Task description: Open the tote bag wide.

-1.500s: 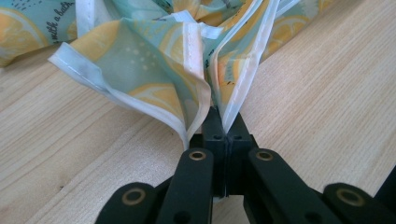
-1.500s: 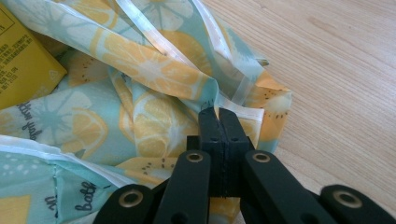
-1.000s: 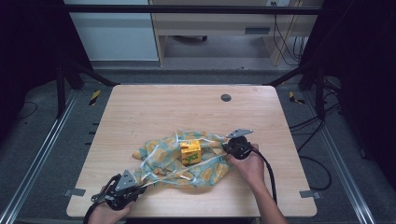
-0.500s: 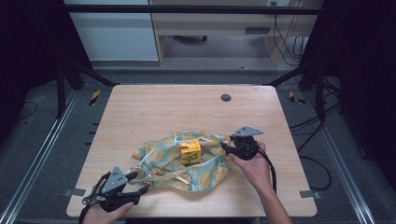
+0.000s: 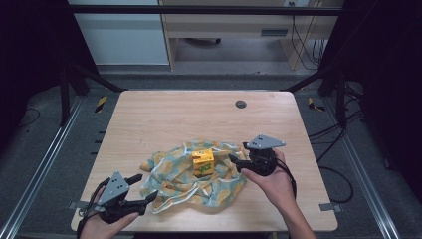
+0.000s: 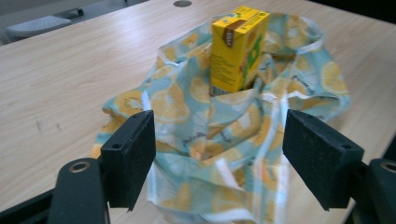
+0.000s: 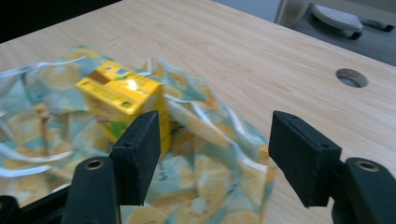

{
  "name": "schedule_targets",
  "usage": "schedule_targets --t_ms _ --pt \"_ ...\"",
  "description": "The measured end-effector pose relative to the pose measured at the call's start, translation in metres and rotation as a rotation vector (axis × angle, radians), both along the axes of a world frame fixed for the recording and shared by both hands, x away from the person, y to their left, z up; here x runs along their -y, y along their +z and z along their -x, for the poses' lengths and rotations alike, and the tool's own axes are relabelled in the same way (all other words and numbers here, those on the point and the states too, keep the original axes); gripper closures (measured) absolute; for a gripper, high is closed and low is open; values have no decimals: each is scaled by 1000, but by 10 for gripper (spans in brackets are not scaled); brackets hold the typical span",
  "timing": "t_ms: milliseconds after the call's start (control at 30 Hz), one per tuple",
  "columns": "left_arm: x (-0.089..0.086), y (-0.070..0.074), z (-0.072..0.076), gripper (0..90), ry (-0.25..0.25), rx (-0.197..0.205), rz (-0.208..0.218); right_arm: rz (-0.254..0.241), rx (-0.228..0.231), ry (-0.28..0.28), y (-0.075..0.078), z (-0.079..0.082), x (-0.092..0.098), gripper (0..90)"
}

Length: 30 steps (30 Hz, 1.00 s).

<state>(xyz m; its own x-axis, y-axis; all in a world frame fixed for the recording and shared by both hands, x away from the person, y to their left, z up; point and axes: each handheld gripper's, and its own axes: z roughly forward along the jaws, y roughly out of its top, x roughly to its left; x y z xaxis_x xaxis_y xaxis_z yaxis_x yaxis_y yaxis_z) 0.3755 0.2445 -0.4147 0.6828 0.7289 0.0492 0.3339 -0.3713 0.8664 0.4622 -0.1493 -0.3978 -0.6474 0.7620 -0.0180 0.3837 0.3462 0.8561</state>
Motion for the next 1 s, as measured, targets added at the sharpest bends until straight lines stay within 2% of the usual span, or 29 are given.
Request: schedule_targets --t_ms 67,167,267,333,433,500,533,667,733,767,833,867,900,967,1000 --pt "5 0 -12 253 -5 -10 -8 1 -9 26 -3 10 -7 326" --pt "16 0 -35 252 -27 -28 -39 7 -21 46 -9 17 -11 303" --pt "26 -3 -58 253 -39 -41 -46 23 -41 77 -18 27 -18 274" --pt "30 -6 -72 253 -40 -50 -73 32 -57 102 -26 31 -21 257" --pt "35 -13 -87 246 -50 -74 -72 56 -90 122 -38 34 -25 217" --pt "39 -19 -93 247 -50 -55 -99 65 -104 138 -46 35 -28 196" --pt "41 -22 -95 251 -51 -52 -116 82 -91 150 -50 36 -31 179" --pt "46 -34 -106 246 -51 -91 -122 89 -70 173 -51 41 -34 157" --pt "49 -41 -112 247 -62 -122 -136 127 -76 195 -55 42 -37 144" --pt "50 -44 -114 264 -63 -136 -142 138 -85 197 -57 42 -38 151" --pt "52 -48 -115 375 -63 -148 -166 141 -104 193 -63 40 -37 186" --pt "52 -49 -116 420 -54 -154 -173 127 -119 197 -64 40 -36 236" --pt "52 -50 -116 502 -56 -158 -167 106 -126 207 -66 39 -33 315" --pt "52 -50 -116 623 -42 -158 -178 127 -120 206 -69 40 -31 428" --pt "52 -49 -116 691 -38 -153 -180 134 -121 207 -70 40 -30 526"
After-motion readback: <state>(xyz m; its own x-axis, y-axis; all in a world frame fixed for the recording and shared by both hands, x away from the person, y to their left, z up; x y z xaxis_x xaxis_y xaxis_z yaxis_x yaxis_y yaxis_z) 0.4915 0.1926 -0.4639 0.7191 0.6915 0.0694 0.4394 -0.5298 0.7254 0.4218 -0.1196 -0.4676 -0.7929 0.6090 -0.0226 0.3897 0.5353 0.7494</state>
